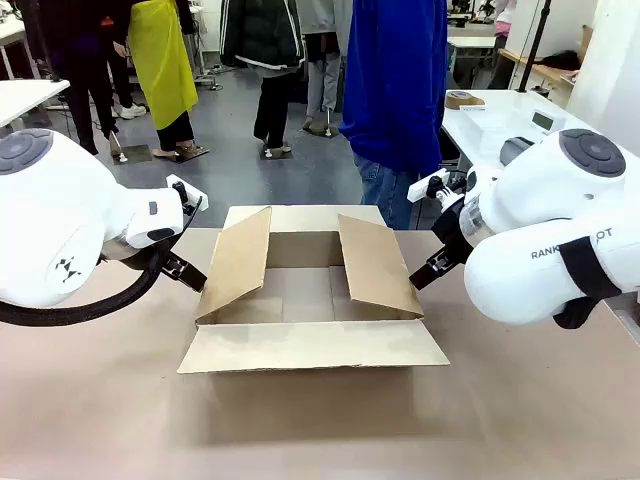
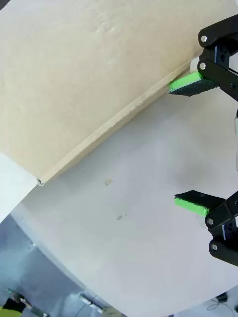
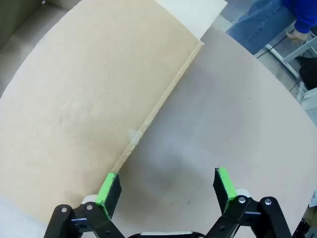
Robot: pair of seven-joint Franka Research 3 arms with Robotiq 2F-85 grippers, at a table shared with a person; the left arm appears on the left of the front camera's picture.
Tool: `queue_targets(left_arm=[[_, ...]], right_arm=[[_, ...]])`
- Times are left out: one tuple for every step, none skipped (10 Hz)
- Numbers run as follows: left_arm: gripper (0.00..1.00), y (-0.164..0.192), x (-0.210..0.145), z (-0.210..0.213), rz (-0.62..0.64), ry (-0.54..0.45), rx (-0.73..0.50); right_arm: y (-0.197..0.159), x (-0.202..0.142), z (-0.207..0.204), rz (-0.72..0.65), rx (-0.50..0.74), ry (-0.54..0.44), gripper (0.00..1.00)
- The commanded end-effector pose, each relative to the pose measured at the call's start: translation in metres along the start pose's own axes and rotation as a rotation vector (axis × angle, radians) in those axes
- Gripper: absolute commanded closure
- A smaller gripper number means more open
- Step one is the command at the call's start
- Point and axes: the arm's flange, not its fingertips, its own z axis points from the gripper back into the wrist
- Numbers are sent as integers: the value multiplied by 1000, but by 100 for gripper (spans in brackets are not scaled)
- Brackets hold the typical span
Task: Pack the gift set into the box.
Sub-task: Place both hands on the side flaps of the Package Box and spread them outward.
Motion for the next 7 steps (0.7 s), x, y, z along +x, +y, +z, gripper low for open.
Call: queue_targets(left_arm=[[0,-1,0,0,-1,-1,0],[0,-1,0,0,-1,-1,0],[0,-1,0,0,-1,-1,0],[0,-1,0,0,-1,-1,0],[0,-1,0,0,-1,-1,0],[0,-1,0,0,-1,-1,0],[0,-1,0,0,-1,-1,0]], right_arm=[[0,0,0,0,0,0,0],[0,0,0,0,0,0,0],[0,0,0,0,0,0,0],[0,0,0,0,0,0,0],[0,0,0,0,0,0,0],[0,0,0,0,0,0,0],[0,0,0,0,0,0,0]])
